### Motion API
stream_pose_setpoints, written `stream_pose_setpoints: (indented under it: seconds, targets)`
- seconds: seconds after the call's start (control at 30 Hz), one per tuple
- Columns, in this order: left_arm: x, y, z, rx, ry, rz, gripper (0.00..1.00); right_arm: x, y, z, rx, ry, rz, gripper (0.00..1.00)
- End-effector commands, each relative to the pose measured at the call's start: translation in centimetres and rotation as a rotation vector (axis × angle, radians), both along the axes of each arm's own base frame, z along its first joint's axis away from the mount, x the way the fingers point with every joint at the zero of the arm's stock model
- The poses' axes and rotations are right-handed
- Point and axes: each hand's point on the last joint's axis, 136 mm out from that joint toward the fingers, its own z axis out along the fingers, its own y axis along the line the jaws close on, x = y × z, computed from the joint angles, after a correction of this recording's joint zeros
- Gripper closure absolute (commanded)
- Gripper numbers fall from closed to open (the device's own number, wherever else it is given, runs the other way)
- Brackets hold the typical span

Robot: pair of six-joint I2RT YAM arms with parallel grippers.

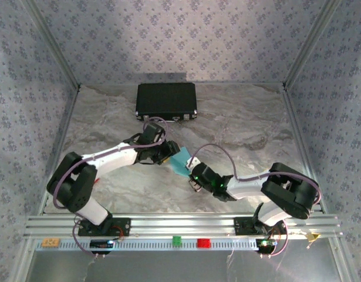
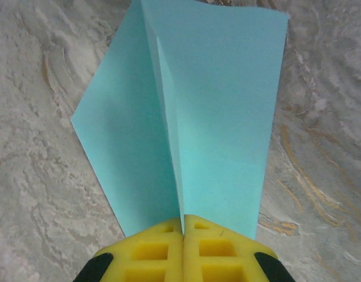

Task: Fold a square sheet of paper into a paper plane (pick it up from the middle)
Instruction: Fourth fold the wing at the center of the table.

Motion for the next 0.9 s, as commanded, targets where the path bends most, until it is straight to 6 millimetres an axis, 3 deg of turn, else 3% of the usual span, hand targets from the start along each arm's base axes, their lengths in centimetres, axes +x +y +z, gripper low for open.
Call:
stream_pose_setpoints:
  seconds: [0.0, 0.37, 0.87]
  targets:
    - [0.2, 1.3, 0.9, 0.033, -0.041, 0.024, 0.42, -0.6, 1.5, 0.5, 0.157, 0.141, 0.01, 0.98]
    - [0.1, 0.8, 0.0, 0.015, -0.027, 0.003, 0.46, -0.1, 2.5, 0.9, 0.469, 0.465, -0.025, 0.99]
    - [-0.1, -1.1, -2.2, -0.048, 0.011, -0.054, 0.78, 0.8, 2.5, 0.7, 0.742, 0.752, -0.099, 0.99]
